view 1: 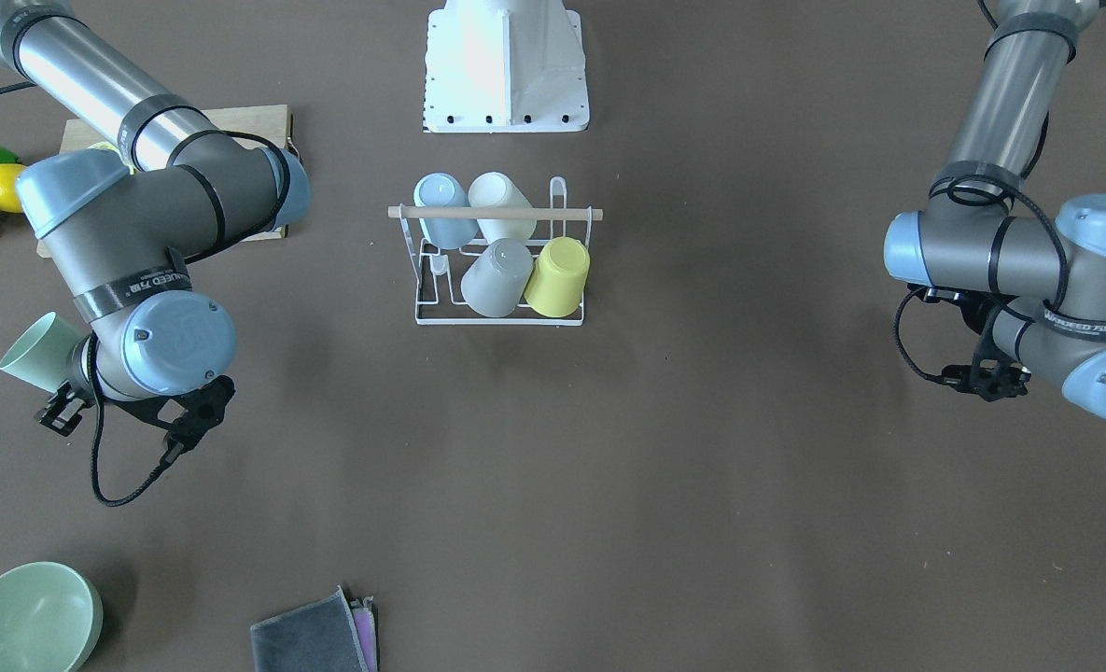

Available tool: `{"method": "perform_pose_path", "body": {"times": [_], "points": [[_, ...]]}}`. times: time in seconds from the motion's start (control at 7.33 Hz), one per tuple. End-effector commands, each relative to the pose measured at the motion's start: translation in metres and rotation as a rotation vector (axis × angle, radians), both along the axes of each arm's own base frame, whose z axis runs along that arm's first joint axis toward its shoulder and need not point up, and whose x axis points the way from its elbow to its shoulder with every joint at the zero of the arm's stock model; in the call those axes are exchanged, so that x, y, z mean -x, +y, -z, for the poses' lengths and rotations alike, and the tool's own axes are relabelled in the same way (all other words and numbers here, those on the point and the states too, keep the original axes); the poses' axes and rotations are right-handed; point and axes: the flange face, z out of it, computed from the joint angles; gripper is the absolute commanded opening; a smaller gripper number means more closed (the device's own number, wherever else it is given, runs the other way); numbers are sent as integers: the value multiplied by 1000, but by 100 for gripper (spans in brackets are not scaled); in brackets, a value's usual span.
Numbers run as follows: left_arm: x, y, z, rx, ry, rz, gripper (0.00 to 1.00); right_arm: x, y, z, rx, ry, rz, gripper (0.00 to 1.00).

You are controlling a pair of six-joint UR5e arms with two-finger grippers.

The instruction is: Place cup on cup holder

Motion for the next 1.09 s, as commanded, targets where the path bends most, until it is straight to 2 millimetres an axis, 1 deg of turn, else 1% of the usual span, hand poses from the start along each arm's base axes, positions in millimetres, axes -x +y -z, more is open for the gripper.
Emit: {"method": "perform_pose_path", "body": {"times": [0.0, 0.14, 0.27, 0.41, 0.55, 0.68, 0.82, 0.95], "points": [[44, -22, 21, -87, 37, 66, 0, 10, 17, 1, -8, -19, 43, 0], [45, -25, 40, -159, 56, 63, 0, -4, 13, 11, -26, -41, 42, 0], [55, -36, 50, -292, 45, 34, 0, -10, 14, 20, -45, -57, 39, 0], [62, -45, 61, -417, 7, 3, 0, -20, 22, 21, -60, -74, 41, 0], [71, -50, 72, -469, 9, 24, 0, -36, 38, 22, -80, -108, 72, 0], [79, -56, 86, -568, -15, 23, 0, -29, 46, 27, -70, -126, 80, 0], [84, -62, 93, -681, -27, 20, 0, -28, 47, 20, -52, -122, 81, 0], [83, -69, 101, -771, -14, 28, 0, -36, 46, 23, -49, -139, 75, 0]]}}
